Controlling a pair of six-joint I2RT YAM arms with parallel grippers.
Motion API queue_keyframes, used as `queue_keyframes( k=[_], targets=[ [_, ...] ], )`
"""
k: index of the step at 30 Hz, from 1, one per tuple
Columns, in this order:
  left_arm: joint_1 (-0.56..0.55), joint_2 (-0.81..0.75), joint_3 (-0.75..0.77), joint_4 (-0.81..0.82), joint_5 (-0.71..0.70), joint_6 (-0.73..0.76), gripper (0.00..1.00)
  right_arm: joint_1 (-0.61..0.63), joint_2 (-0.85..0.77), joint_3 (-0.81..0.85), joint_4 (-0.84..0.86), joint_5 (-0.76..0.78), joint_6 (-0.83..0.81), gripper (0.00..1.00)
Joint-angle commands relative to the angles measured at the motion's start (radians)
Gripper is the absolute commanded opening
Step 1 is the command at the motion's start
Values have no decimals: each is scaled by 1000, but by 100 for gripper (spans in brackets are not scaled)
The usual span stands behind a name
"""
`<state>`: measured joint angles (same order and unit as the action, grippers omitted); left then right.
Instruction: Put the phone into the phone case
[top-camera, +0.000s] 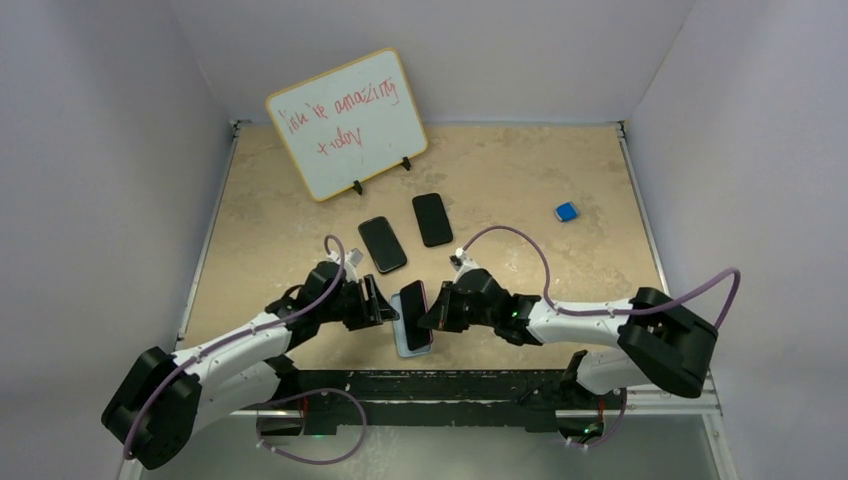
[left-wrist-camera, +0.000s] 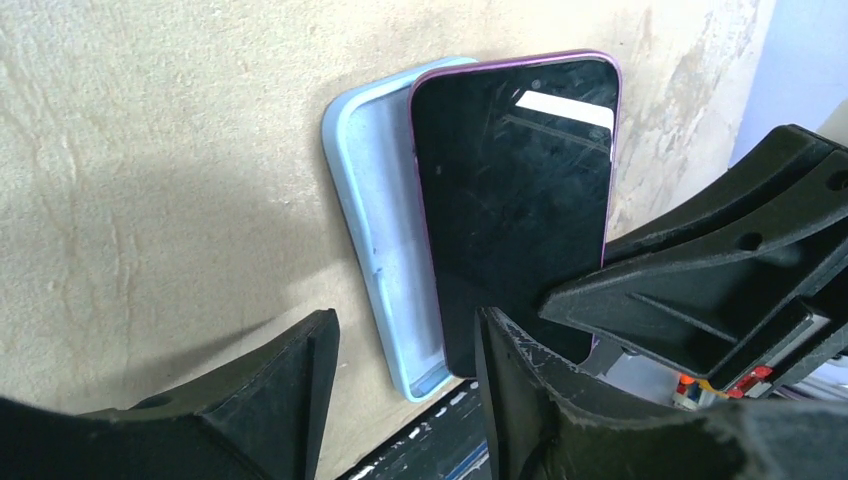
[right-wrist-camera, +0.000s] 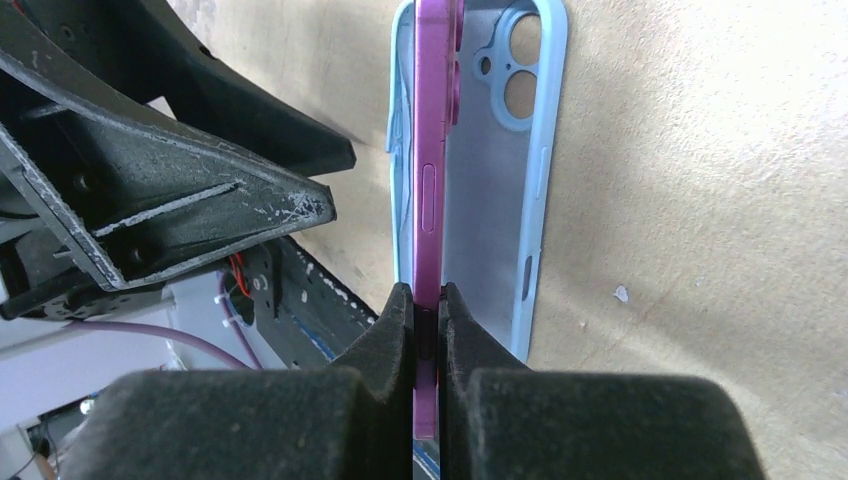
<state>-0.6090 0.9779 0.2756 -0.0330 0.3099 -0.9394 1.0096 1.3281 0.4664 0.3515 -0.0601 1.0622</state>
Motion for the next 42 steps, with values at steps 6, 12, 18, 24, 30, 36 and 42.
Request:
queue_keyframes(
  k=[6, 12, 18, 24, 30, 36, 42],
  targets=[
    [4, 86, -10, 93, -7, 54, 54, 4, 67, 44, 96, -84, -1, 0],
    [2, 120, -28, 169, 29, 49, 51, 4, 129, 43, 134, -121, 3, 0],
    [2, 141, -27, 170, 67, 43, 48, 2, 179, 32, 174, -131, 14, 0],
    [2, 120, -64, 222, 103, -17, 44, 3, 163, 39, 105, -96, 12, 17],
    [3, 127, -64, 219, 102, -28, 41, 2, 80, 108, -89, -27, -25, 33],
    [2, 150, -62, 216, 94, -20, 40, 2, 31, 155, -246, 52, -83, 33],
    [1, 170, -66, 236, 90, -28, 40, -5, 47, 152, -225, 58, -108, 25]
  ],
)
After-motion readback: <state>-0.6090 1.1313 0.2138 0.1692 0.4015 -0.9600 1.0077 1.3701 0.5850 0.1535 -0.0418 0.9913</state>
